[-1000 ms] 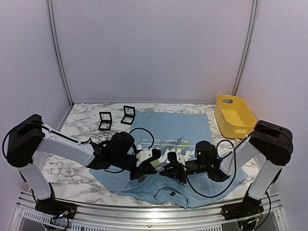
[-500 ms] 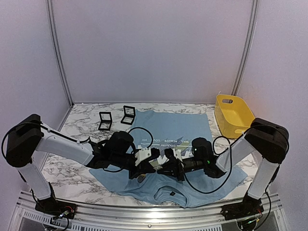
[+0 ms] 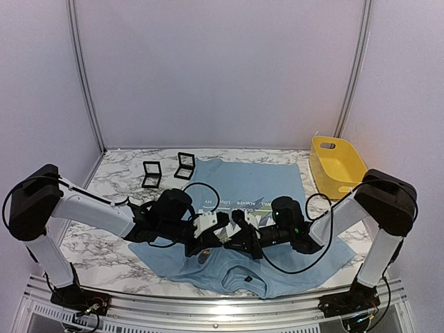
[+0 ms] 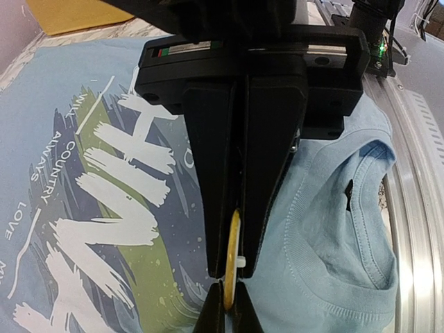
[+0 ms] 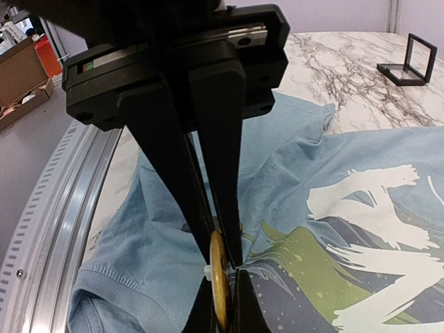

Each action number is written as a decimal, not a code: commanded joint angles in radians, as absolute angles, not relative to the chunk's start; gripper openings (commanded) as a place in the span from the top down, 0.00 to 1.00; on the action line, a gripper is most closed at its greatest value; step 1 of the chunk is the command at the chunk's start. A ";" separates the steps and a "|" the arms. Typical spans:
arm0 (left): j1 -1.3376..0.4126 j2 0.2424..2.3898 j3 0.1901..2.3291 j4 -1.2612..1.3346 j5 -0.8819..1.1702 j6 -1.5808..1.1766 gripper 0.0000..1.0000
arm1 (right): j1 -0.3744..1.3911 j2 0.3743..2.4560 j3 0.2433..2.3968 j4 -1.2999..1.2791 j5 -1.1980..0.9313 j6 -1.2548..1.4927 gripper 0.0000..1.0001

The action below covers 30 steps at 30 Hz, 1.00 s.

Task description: Pin the brooch onto the clothing

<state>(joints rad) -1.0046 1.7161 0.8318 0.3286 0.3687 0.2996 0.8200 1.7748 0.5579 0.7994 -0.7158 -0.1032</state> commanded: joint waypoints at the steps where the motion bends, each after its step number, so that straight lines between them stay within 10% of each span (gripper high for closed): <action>1: -1.026 1.672 0.844 0.357 0.431 0.306 1.00 | 0.813 1.757 0.565 0.856 -0.553 0.022 1.00; 17: -1.023 1.666 0.823 0.357 0.369 0.292 1.00 | 0.802 1.779 0.414 1.209 -0.602 0.169 1.00; 24: -1.028 1.674 0.814 0.357 0.255 0.353 1.00 | 0.802 1.675 0.410 1.025 -0.681 0.006 0.63; 30: -1.091 1.743 0.811 0.357 -0.068 0.523 1.00 | 0.797 1.459 0.427 0.699 -0.587 -0.171 0.55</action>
<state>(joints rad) -1.0443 1.6985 0.8204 0.3695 0.1864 0.3824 0.8082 1.5703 0.4023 0.9287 -0.6445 -0.0387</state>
